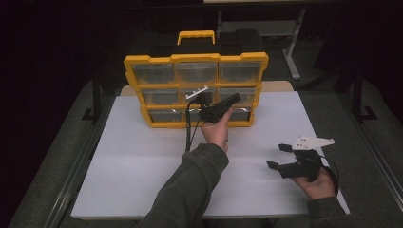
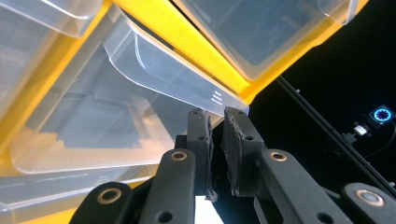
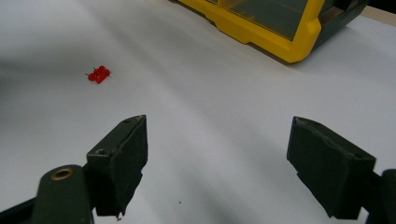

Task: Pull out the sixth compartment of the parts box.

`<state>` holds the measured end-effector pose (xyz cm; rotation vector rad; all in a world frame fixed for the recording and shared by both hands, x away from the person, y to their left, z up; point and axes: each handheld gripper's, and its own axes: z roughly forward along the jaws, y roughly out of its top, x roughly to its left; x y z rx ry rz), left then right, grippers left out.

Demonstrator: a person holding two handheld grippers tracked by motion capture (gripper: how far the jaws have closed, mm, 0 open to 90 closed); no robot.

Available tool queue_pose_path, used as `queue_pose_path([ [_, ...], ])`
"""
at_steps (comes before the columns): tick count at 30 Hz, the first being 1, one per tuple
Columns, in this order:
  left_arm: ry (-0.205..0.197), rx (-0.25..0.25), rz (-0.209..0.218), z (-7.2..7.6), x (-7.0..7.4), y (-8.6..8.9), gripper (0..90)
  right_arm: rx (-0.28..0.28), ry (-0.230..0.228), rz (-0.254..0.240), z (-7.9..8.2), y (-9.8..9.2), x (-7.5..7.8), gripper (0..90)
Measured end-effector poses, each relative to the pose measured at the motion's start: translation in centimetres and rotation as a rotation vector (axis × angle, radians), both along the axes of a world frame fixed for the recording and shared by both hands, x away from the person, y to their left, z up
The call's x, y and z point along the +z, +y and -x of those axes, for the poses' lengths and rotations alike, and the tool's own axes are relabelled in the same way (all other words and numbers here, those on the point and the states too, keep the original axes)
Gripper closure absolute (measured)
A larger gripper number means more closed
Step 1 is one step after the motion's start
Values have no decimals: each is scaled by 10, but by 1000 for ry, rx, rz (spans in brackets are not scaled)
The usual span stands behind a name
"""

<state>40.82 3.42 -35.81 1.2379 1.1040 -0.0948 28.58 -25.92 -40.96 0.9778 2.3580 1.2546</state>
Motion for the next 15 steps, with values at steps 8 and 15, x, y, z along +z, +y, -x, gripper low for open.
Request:
queue_pose_path([
  [8, -8, -17, -4, 6, 0, 3, 808, 5, -7, 3, 1, 1, 0, 198],
  [15, -13, -31, -9, 10, 0, 4, 808, 6, -6, 4, 0, 1, -1, 196],
])
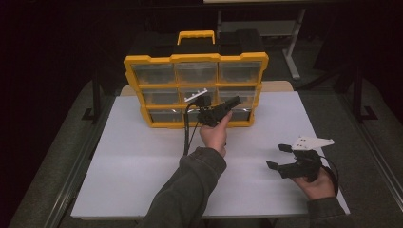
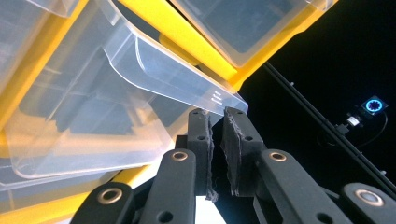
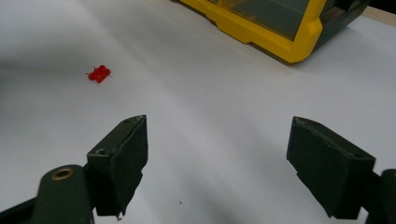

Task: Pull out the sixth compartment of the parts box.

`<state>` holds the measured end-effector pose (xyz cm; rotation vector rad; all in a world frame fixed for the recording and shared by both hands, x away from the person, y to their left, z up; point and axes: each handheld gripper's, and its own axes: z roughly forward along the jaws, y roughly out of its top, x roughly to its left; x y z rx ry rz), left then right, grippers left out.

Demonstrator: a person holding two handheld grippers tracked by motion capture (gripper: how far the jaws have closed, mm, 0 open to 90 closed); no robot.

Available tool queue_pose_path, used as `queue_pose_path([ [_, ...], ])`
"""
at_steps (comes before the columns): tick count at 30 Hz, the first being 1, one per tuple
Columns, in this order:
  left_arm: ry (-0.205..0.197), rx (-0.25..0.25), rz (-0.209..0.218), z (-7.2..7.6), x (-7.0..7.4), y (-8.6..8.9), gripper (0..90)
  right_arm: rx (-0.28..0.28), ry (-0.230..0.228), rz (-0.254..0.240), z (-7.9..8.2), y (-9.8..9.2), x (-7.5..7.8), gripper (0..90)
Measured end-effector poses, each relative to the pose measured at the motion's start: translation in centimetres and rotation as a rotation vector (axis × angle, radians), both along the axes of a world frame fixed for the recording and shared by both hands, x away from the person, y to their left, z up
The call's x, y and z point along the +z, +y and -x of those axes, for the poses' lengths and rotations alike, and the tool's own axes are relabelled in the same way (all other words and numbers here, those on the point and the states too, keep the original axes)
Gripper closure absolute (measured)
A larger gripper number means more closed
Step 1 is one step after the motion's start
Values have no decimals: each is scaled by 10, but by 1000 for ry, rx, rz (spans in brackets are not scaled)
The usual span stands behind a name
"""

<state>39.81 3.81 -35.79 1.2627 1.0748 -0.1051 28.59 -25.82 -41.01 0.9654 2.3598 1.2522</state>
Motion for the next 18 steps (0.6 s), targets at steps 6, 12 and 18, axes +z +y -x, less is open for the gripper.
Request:
queue_pose_path([
  [6, -9, -7, -6, 4, 0, 1, 808, -8, 0, -4, 0, -1, 1, 197],
  [12, -9, -48, -56, 9, -4, 6, 770, -6, 2, -3, 0, 0, 1, 196],
  [18, -71, -115, -189, 11, 4, 18, 725, -2, -1, 0, 0, 0, 1, 196],
])
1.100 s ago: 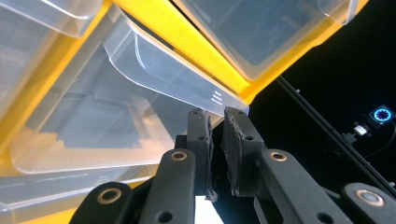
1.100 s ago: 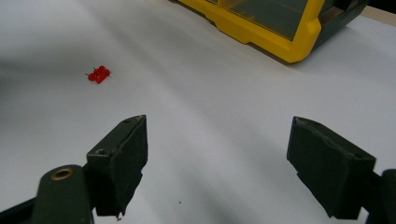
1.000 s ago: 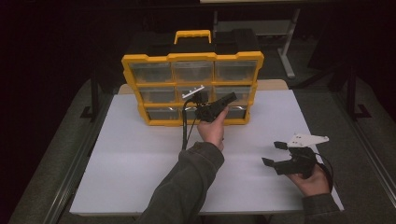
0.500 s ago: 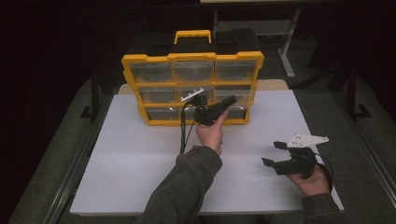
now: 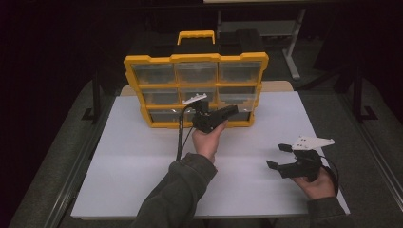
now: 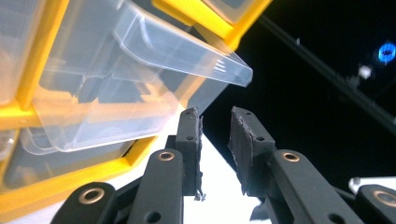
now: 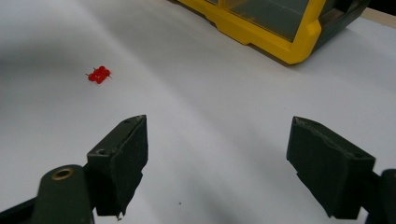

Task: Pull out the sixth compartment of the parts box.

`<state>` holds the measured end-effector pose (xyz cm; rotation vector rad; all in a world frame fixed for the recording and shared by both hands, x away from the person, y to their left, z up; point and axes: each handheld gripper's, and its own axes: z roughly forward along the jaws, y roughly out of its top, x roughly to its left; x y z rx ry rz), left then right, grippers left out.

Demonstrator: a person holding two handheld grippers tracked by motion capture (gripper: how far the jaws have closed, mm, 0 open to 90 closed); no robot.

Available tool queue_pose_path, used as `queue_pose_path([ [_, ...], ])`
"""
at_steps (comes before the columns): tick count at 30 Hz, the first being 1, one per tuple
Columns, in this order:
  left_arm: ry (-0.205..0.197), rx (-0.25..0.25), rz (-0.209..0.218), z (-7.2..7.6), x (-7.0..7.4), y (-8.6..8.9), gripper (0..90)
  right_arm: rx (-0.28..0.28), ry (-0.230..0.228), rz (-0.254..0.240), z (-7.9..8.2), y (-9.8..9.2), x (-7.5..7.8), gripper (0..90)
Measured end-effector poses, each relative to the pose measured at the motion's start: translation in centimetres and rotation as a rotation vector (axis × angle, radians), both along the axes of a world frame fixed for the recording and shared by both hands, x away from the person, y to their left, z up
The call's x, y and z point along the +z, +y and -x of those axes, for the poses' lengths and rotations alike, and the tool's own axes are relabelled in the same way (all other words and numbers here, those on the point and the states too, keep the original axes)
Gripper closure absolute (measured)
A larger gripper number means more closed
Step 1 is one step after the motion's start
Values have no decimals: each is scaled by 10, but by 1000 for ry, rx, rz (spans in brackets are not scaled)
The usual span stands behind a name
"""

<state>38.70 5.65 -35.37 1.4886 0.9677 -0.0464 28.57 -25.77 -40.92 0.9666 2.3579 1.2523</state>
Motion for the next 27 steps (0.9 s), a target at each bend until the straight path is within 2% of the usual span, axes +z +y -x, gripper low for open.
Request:
queue_pose_path([
  [2, -34, -29, -50, 0, 7, 3, 721, 3, -1, 3, 0, 0, 0, 198],
  [5, -81, -89, -99, -1, 19, 6, 721, 4, 4, 8, 0, 0, 0, 199],
  [8, -154, -134, -177, -2, 34, 9, 721, 9, 0, 14, -1, 1, -1, 197],
  [11, -192, -187, -241, -9, 47, 12, 721, 12, 2, 14, -1, 1, -2, 193],
  [12, -199, -208, -253, -11, 52, 13, 721, 5, 18, 12, 0, 1, -1, 193],
  [14, -215, -261, -278, -16, 60, 15, 694, 7, 12, 13, -1, 0, -2, 197],
  [19, -277, -312, -354, -29, 78, 17, 674, -7, 23, -2, -1, -4, -3, 195],
  [21, -297, -341, -401, -35, 84, 15, 674, -5, 24, -2, -2, -5, -4, 194],
  [25, -333, -408, -529, -47, 92, 8, 669, -4, 24, 3, -3, -4, -5, 192],
  [27, -347, -422, -588, -51, 95, 3, 663, -4, 27, 1, -2, -4, -5, 192],
])
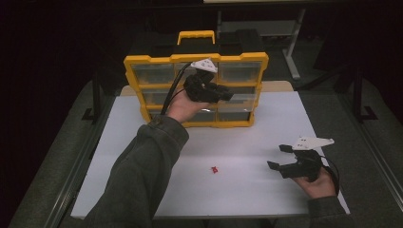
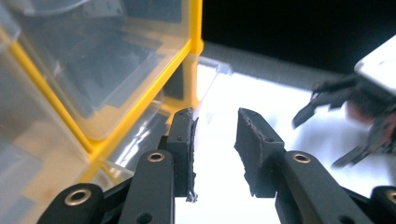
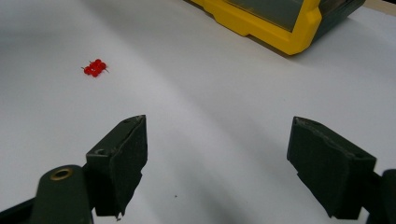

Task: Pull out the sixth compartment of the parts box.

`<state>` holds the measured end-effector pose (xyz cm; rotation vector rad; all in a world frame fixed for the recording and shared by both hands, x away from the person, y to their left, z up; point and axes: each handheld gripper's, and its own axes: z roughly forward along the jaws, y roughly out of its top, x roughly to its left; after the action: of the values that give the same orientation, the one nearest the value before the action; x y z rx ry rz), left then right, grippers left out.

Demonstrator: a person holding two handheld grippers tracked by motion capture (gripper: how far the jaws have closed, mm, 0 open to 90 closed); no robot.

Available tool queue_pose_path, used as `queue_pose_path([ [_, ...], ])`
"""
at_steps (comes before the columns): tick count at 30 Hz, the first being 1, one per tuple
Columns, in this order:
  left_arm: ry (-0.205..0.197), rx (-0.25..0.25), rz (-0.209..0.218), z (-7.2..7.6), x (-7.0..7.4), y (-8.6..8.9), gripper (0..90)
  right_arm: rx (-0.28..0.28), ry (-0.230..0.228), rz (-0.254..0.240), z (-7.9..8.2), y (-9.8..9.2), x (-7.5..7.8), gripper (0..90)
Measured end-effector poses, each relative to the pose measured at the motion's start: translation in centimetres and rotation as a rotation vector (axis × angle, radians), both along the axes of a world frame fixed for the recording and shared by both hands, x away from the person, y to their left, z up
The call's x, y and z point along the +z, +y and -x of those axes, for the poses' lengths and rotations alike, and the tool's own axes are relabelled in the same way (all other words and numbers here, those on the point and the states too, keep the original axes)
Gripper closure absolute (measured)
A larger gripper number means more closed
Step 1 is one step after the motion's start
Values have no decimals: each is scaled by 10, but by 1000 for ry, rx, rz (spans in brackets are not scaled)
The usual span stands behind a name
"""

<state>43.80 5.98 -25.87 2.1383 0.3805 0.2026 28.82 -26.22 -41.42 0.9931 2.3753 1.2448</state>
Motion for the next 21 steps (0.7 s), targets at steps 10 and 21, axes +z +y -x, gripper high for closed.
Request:
queue_pose_path([
  [10, -35, -48, -158, -13, -1, -14, 632, 4, 8, -3, -2, -1, -2, 192],
  [21, -48, -94, -267, -17, -10, -27, 643, 16, 6, 6, -1, 1, -2, 194],
])
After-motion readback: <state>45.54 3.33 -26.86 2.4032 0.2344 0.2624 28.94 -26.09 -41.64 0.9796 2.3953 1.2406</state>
